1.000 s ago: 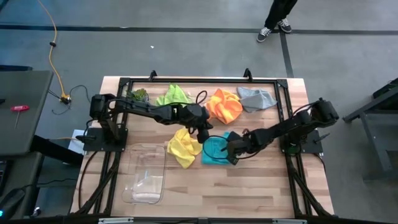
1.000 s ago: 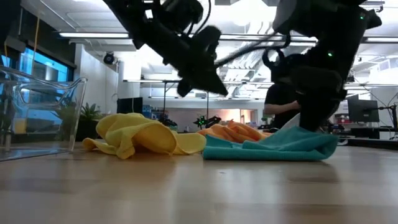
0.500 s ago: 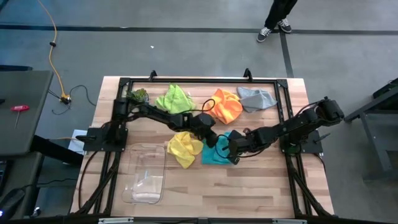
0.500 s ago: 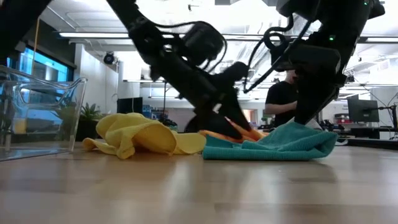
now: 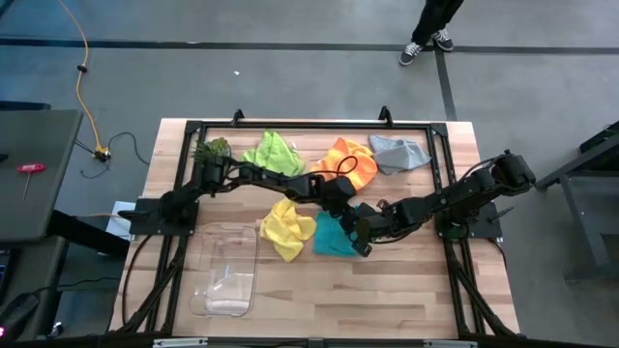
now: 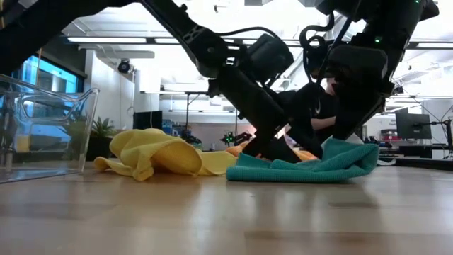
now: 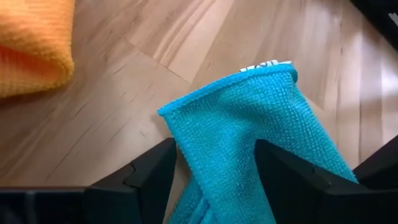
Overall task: Fold microfiber towels
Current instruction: Fold the blue towel
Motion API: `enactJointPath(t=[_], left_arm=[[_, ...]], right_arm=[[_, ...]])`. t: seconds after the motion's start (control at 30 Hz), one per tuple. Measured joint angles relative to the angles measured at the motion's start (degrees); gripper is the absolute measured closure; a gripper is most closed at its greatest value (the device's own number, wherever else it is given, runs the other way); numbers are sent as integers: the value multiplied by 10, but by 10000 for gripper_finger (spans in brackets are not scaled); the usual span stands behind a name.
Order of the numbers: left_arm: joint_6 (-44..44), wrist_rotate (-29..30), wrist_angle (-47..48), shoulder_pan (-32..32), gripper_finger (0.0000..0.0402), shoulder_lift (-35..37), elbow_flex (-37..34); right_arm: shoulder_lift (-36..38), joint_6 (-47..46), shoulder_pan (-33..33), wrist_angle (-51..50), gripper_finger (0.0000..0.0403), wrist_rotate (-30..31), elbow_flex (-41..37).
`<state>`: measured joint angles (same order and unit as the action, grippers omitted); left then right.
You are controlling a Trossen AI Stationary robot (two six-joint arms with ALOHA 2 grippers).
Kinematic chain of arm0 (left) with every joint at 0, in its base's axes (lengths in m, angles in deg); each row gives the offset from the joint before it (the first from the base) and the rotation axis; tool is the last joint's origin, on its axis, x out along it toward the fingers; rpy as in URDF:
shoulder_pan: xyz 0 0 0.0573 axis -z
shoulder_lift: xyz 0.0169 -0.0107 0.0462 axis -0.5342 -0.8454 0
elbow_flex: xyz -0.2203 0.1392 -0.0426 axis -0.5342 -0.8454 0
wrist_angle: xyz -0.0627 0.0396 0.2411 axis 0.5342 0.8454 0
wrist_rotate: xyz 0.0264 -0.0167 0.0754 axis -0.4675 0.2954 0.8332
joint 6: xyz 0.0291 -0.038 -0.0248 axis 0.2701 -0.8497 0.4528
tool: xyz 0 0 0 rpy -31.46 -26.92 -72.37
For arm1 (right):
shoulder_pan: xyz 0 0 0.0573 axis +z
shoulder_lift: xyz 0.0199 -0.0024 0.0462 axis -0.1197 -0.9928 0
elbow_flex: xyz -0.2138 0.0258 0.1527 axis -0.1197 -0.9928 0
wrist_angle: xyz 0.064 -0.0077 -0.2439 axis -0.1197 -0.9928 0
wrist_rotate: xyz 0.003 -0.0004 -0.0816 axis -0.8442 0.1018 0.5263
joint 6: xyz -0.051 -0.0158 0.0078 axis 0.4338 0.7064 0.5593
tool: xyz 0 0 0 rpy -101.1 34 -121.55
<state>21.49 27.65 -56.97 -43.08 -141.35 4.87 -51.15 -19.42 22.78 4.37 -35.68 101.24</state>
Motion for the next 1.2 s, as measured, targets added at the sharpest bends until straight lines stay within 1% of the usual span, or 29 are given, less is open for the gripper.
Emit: enactJointPath(t=[0.1,0.17,0.27,0.4,0.43,0.47,0.63,0.73,0.8,0.97,1.1,1.2], left_arm=[[24,28,1,4,210,2,-1],[33,33,0,3,234,2,-1],[41,34,0,2,290,2,-2],[45,38,-2,2,378,0,-2],[45,38,-5,2,389,0,-2],[45,37,-8,2,393,0,-3],[46,39,-3,-1,374,11,-3],[59,40,-1,-4,385,24,-3],[63,39,16,-4,396,35,-3],[65,39,45,0,395,54,-3],[54,35,72,6,399,68,-3],[41,29,97,18,399,73,-2]], right_arm=[[0,2,0,3,403,2,0],[0,4,0,3,403,3,0],[0,16,0,3,403,4,0],[0,17,0,4,403,4,0],[0,17,0,4,403,3,0],[0,17,0,4,403,3,0],[0,17,0,6,403,4,0],[0,18,0,4,403,4,0],[0,20,0,1,403,4,0],[1,28,0,-4,403,11,0],[19,28,0,-27,403,15,0],[48,28,3,-58,403,43,0]])
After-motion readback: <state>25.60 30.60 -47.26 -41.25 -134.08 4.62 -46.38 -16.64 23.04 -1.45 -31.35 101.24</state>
